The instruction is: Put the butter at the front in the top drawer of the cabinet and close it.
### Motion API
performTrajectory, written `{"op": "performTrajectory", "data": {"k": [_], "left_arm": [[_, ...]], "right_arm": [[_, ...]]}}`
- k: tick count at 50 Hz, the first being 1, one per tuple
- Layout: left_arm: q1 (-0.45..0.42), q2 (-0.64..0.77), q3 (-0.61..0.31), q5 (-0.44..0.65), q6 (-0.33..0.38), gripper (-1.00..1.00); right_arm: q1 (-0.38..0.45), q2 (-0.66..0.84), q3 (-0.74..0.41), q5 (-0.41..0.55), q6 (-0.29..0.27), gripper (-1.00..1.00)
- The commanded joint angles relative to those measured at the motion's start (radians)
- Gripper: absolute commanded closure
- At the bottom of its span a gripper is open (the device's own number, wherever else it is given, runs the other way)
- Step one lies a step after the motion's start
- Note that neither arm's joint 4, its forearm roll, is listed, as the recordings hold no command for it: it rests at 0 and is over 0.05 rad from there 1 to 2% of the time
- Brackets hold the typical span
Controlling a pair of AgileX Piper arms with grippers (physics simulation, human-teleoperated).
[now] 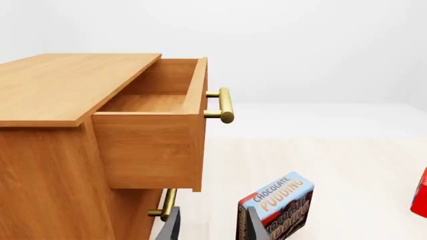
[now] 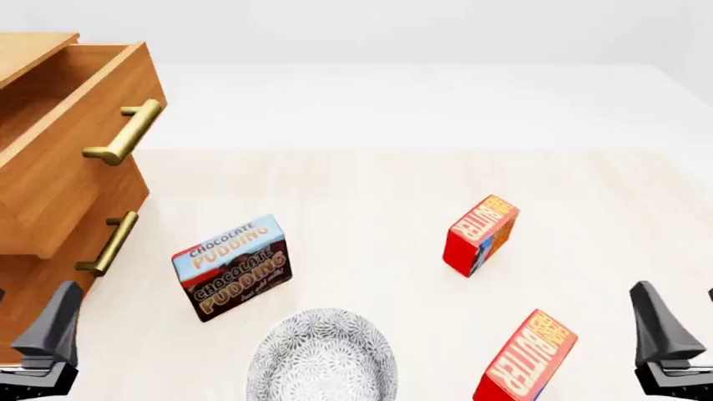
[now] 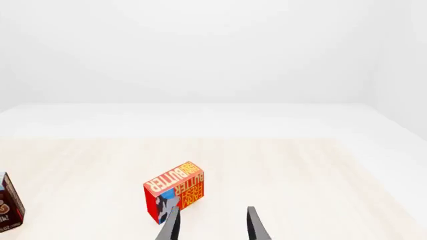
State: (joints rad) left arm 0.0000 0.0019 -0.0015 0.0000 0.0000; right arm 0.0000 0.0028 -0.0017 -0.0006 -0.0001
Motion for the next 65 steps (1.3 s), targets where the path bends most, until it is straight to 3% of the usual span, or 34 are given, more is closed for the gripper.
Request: {"op": "performTrajectory", "data": {"k": [1,12,13,14,27,32,34,37,41,48,52,59,65], "left_arm": [[0.0,0.003,-0.003,0.001,0.0,-1.0],[0.0,0.002,-0.004,0.002,0.0,-1.0],[0.106,-0.002,-0.038,0.043,0.084,-1.0],[0.0,0.001,-0.003,0.002,0.0,-1.0],[0.012,0.007,-0.005,0.006,0.011,-1.0],[0.007,0.067,-0.056,0.032,-0.011,-1.0],[0.01,0.123,-0.113,0.055,-0.037,-1.0],[0.004,0.055,-0.21,0.175,-0.036,-1.0],[0.003,0.092,-0.333,0.263,-0.029,-1.0],[0.033,0.154,-0.466,0.379,-0.05,-1.0],[0.041,0.217,-0.556,0.453,0.005,-1.0],[0.06,0.27,-0.705,0.586,-0.046,-1.0],[0.056,0.325,-0.811,0.638,-0.063,-1.0]], "right_arm": [[0.0,0.004,-0.003,-0.001,0.0,-1.0],[0.0,0.005,-0.003,-0.001,0.0,-1.0],[0.0,0.005,-0.002,-0.002,0.0,-1.0],[0.0,0.005,-0.002,-0.002,0.0,-1.0],[0.0,0.005,-0.003,-0.001,0.0,-1.0],[0.0,0.005,-0.003,-0.001,0.0,-1.0],[0.0,0.005,-0.003,-0.001,0.0,-1.0],[0.0,0.005,-0.003,-0.001,0.0,-1.0],[0.0,0.005,-0.003,-0.001,0.0,-1.0],[0.0,0.005,-0.003,-0.001,0.0,-1.0],[0.0,0.005,-0.003,-0.001,-0.001,-1.0],[0.0,0.005,-0.003,-0.001,0.0,-1.0],[0.0,0.005,-0.003,-0.001,0.0,-1.0]]}}
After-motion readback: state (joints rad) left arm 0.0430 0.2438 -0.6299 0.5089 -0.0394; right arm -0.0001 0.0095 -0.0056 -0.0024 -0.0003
